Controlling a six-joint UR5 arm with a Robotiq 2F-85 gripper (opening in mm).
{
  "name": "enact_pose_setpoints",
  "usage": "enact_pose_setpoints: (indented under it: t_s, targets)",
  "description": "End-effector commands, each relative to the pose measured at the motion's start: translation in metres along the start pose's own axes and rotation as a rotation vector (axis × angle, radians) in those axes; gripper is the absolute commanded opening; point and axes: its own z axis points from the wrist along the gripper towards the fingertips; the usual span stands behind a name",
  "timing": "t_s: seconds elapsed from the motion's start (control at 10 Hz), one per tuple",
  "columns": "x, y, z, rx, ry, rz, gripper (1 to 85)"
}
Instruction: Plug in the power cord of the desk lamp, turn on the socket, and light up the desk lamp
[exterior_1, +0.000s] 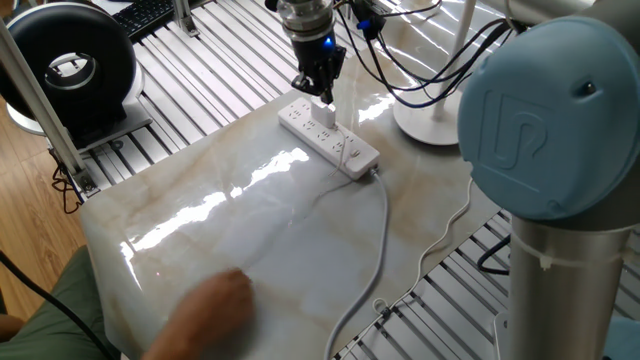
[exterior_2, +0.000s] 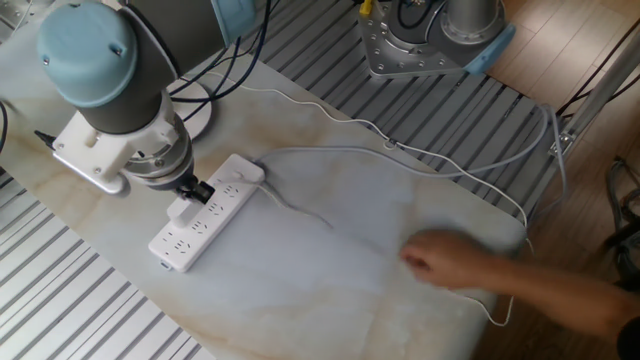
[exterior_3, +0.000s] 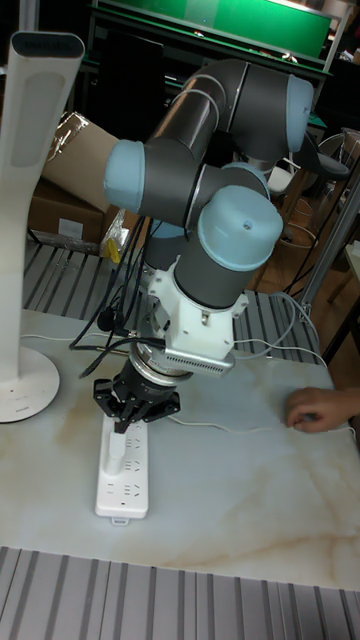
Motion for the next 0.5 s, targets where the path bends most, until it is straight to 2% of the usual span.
enact_pose_setpoints:
  t_s: [0.0,0.1,0.2,0.3,0.4]
  targets:
    - [0.019,0.021,-0.020,-0.042,0.041,0.008,1.0]
    - [0.024,0.044,-0.031,-0.082,0.072,-0.029,1.0]
    - [0.032,0.051,-0.043,-0.028,0.131,-0.057,1.0]
    - [0.039,0.066,-0.047,-0.004,0.159,-0.075,1.0]
    - [0.041,0.077,-0.041,-0.021,0.152,-0.100,1.0]
